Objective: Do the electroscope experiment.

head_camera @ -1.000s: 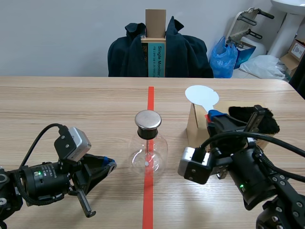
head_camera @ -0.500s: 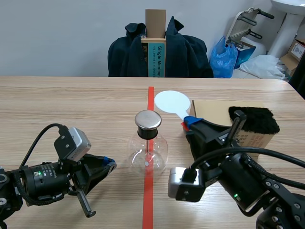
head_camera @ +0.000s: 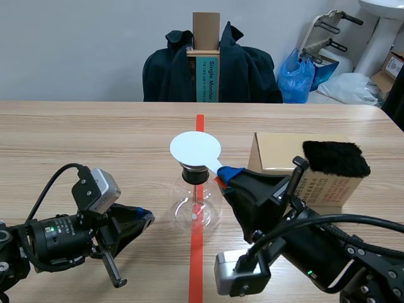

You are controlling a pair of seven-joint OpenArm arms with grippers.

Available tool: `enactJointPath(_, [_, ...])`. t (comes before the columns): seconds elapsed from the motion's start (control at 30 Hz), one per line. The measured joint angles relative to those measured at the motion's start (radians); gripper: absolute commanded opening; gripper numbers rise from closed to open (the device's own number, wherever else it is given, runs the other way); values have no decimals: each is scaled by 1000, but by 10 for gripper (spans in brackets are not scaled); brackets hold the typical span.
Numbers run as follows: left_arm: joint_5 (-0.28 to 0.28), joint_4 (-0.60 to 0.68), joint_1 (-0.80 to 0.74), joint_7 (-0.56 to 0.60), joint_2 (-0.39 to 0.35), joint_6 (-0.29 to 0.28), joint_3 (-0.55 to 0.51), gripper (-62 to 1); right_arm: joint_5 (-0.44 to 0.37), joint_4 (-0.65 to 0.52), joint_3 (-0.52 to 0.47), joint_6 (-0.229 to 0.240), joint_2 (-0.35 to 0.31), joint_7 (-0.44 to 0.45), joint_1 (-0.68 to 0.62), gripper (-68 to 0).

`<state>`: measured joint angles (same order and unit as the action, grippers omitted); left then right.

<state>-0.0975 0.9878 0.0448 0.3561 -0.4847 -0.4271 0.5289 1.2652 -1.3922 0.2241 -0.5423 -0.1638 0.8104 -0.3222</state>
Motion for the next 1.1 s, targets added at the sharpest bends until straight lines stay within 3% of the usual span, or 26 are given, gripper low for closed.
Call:
enactJointPath(0.57, [0, 0, 0, 0, 0, 0, 0, -581, 0, 0, 0, 0, 0, -35, 0, -667])
enactJointPath(0.7, [0, 0, 0, 0, 0, 0, 0, -581, 0, 0, 0, 0, 0, -143, 0, -667])
enactJointPath(0.97, [0, 0, 0, 0, 0, 0, 0, -581, -1, 0, 0, 0, 0, -458, 0, -667])
enactJointPath(1.1, [0, 0, 0, 0, 0, 0, 0, -581, -2, 0, 0, 0, 0, -529, 0, -667])
